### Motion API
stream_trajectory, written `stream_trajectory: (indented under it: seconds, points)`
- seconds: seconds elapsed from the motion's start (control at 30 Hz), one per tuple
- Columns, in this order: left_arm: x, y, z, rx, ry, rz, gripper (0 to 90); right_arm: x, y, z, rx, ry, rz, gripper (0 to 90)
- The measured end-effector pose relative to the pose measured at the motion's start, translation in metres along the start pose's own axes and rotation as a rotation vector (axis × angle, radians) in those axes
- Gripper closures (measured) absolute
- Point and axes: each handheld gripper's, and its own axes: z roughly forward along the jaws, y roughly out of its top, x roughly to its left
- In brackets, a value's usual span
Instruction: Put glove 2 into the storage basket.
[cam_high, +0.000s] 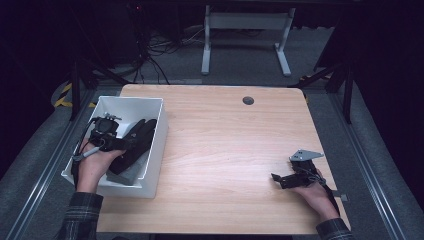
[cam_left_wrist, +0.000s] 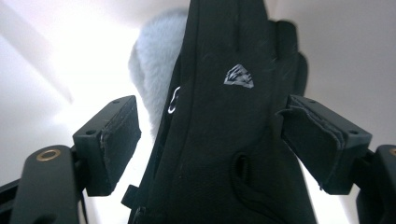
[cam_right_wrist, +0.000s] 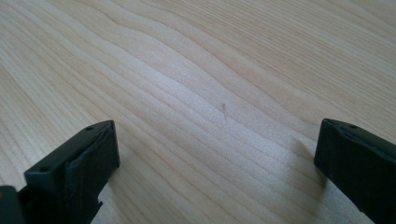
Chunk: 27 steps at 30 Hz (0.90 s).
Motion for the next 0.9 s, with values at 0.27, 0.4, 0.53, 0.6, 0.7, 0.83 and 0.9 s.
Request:
stream_trajectory:
  seconds: [0.27, 0.4, 0.53, 0.6, 0.7, 0.83, 0.9]
  points:
    - [-0.007, 0.008, -0.016, -0.057, -0.035, 0.022, 17.4, 0.000, 0.000, 0.000, 0.000, 0.000, 0.001, 0.3]
    - [-0.014, 0.016, -0.026, -0.094, -0.070, 0.040, 17.4, 0.000, 0.000, 0.000, 0.000, -0.001, 0.001, 0.3]
    - [-0.021, 0.023, -0.033, -0.113, -0.092, 0.057, 17.3, 0.000, 0.000, 0.000, 0.000, -0.002, 0.002, 0.3]
    - [-0.025, 0.027, -0.037, -0.123, -0.110, 0.072, 17.4, 0.000, 0.000, 0.000, 0.000, -0.002, 0.002, 0.3]
    - [-0.032, 0.032, -0.041, -0.148, -0.129, 0.086, 17.4, 0.000, 0.000, 0.000, 0.000, -0.002, 0.002, 0.3]
    - [-0.042, 0.040, -0.046, -0.170, -0.160, 0.108, 17.4, 0.000, 0.000, 0.000, 0.000, -0.002, 0.002, 0.3]
    - [-0.045, 0.041, -0.047, -0.176, -0.167, 0.116, 17.4, 0.000, 0.000, 0.000, 0.000, -0.002, 0.002, 0.3]
